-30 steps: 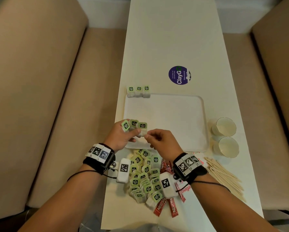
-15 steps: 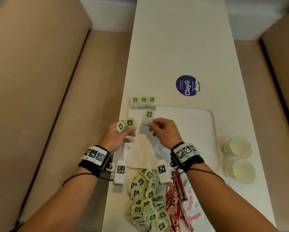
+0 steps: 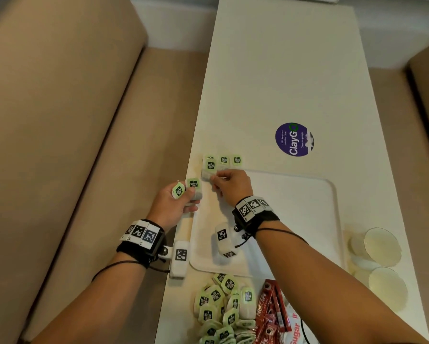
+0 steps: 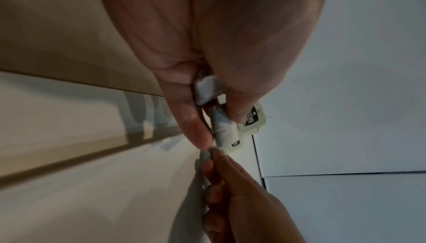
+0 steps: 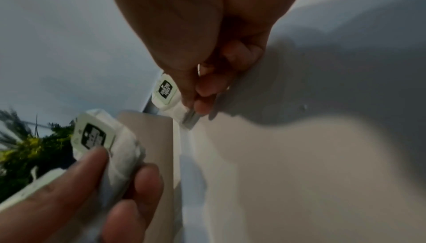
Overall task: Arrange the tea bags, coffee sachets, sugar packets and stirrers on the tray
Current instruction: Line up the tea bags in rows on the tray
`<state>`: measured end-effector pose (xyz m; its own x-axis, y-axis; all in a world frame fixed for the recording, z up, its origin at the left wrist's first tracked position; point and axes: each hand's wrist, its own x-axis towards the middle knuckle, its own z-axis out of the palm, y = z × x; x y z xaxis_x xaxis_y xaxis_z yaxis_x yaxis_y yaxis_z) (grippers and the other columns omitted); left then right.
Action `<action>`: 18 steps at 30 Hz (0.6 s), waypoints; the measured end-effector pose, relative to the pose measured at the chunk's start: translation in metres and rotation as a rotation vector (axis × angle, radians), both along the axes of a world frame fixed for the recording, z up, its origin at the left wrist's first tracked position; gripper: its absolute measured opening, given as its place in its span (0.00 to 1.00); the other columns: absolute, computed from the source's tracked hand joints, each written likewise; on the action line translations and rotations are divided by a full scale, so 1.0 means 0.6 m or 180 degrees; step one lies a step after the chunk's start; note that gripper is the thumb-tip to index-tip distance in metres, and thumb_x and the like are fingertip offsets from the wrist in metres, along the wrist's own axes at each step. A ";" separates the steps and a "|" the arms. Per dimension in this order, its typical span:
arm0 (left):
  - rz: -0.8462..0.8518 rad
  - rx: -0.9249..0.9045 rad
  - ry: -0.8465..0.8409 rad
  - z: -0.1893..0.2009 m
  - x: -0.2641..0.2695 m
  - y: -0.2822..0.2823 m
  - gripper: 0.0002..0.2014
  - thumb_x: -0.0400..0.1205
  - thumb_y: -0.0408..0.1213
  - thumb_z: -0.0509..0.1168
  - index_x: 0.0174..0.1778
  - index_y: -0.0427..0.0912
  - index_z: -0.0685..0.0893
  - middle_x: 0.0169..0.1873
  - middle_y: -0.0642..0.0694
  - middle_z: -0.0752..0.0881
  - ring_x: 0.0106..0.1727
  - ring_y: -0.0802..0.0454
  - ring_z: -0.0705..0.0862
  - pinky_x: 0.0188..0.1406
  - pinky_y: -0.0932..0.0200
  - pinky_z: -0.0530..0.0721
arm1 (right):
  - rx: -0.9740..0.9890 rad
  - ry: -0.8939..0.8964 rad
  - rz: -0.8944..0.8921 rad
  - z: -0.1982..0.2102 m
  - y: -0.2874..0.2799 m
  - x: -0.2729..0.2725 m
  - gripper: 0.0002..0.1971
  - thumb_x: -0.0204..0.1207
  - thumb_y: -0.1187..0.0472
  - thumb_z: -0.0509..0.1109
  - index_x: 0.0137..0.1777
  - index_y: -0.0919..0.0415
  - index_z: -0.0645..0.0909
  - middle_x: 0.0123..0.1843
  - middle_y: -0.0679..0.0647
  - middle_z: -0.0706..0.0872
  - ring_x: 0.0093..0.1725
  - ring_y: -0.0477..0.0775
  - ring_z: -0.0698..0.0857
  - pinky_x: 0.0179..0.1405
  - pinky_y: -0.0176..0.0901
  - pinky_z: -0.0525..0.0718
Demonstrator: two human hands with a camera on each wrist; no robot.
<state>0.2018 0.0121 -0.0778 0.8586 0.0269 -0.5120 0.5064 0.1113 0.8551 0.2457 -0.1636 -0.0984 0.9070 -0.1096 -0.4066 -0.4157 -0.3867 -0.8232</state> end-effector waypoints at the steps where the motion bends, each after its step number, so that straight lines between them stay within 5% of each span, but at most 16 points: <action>1: 0.0010 0.0002 -0.0014 -0.001 0.000 -0.001 0.01 0.86 0.30 0.67 0.51 0.39 0.83 0.35 0.47 0.93 0.38 0.52 0.92 0.36 0.61 0.91 | -0.0094 0.0005 0.0037 -0.001 0.003 0.003 0.11 0.79 0.52 0.76 0.37 0.55 0.91 0.30 0.50 0.91 0.25 0.43 0.83 0.35 0.39 0.86; 8: -0.0014 0.0370 -0.0116 -0.011 0.008 0.000 0.05 0.84 0.30 0.69 0.55 0.34 0.85 0.30 0.54 0.90 0.36 0.50 0.84 0.35 0.62 0.87 | -0.0264 0.0069 -0.0022 -0.003 0.013 0.009 0.12 0.76 0.47 0.75 0.38 0.53 0.91 0.29 0.44 0.90 0.31 0.41 0.87 0.42 0.40 0.88; 13: -0.0102 0.0596 -0.0156 -0.014 0.016 0.000 0.03 0.84 0.34 0.71 0.46 0.46 0.88 0.33 0.51 0.88 0.38 0.50 0.84 0.46 0.50 0.88 | -0.0399 0.0118 -0.0163 -0.003 0.019 0.008 0.14 0.72 0.46 0.74 0.30 0.52 0.89 0.27 0.44 0.89 0.33 0.50 0.90 0.44 0.53 0.91; 18: -0.0141 0.0802 -0.0314 -0.012 0.021 -0.003 0.02 0.83 0.37 0.72 0.46 0.48 0.89 0.33 0.55 0.87 0.32 0.62 0.82 0.35 0.66 0.85 | -0.0083 0.0068 -0.0290 0.002 0.019 -0.006 0.12 0.76 0.51 0.76 0.34 0.55 0.87 0.27 0.49 0.90 0.27 0.50 0.89 0.42 0.57 0.93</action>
<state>0.2147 0.0101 -0.0852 0.9071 0.1042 -0.4077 0.4189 -0.1315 0.8985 0.2420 -0.1519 -0.0972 0.8840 -0.2019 -0.4217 -0.4675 -0.3676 -0.8039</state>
